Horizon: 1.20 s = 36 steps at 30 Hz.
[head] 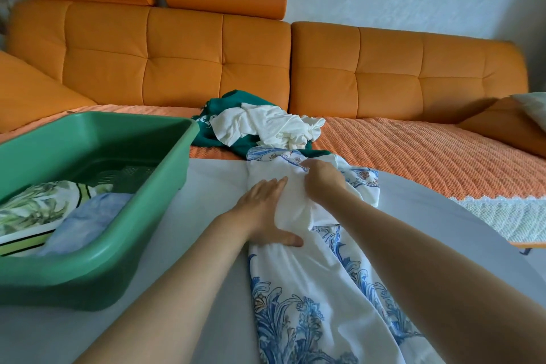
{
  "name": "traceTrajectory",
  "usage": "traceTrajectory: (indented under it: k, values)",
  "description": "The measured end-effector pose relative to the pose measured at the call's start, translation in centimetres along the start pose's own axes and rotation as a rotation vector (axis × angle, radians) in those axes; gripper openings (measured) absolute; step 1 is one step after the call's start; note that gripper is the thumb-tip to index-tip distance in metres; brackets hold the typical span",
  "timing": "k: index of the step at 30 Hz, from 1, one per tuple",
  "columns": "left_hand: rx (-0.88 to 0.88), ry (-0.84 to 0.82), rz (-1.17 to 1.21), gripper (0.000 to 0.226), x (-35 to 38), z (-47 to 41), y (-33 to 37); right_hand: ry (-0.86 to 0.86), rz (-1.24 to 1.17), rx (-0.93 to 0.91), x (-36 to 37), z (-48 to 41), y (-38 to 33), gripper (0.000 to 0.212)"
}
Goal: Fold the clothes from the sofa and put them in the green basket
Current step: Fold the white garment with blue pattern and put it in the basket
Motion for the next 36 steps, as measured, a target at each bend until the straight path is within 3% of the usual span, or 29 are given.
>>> traceTrajectory:
  k: [6,10,12,15,18,21,26,28,33,36]
  values:
    - [-0.108,-0.177,-0.021,0.133,-0.2,0.4,-0.2,0.006,0.256,-0.072,0.2,0.3,0.1,0.036]
    - [-0.059,-0.004,-0.029,0.086,-0.9,-0.3,1.6,0.112,0.148,-0.211,0.5,2.1,-0.8,0.04]
    - [-0.028,0.042,-0.067,0.08,-0.1,-0.1,2.1,-0.017,0.14,-0.269,1.2,3.4,-0.6,0.041]
    - [-0.068,-0.054,-0.153,0.1,1.4,0.5,1.6,-0.298,0.263,-0.295,2.3,5.5,1.0,0.054]
    - [-0.112,-0.083,-0.2,0.107,1.1,0.7,1.7,-0.385,0.334,-0.293,1.8,7.0,2.4,0.06]
    - [-0.113,-0.046,-0.238,0.095,0.6,1.0,3.6,-0.318,0.349,-0.301,0.2,8.8,3.2,0.062]
    - [0.042,0.167,-0.256,0.065,2.0,2.5,8.7,-0.154,0.282,-0.239,-2.4,13.2,5.5,0.057]
    - [0.079,0.136,-0.232,0.067,3.0,3.3,10.0,-0.131,0.24,-0.147,-3.2,15.1,6.8,0.057]
    - [-0.035,-0.201,-0.313,0.098,4.7,4.9,10.9,-0.228,0.163,0.054,-4.6,18.3,10.0,0.051]
    - [0.022,-0.197,-0.294,0.107,4.2,5.4,11.9,-0.263,0.203,0.039,-4.7,19.7,10.5,0.055]
Point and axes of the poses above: each hand's wrist, its own z-axis away from the middle knuckle, its own x-axis out of the palm, y = z × x, the point moved 2 cm from there along -z, towards the middle knuckle, and after that the axes turned 11 degrees about -y, right-handed, at the moved point
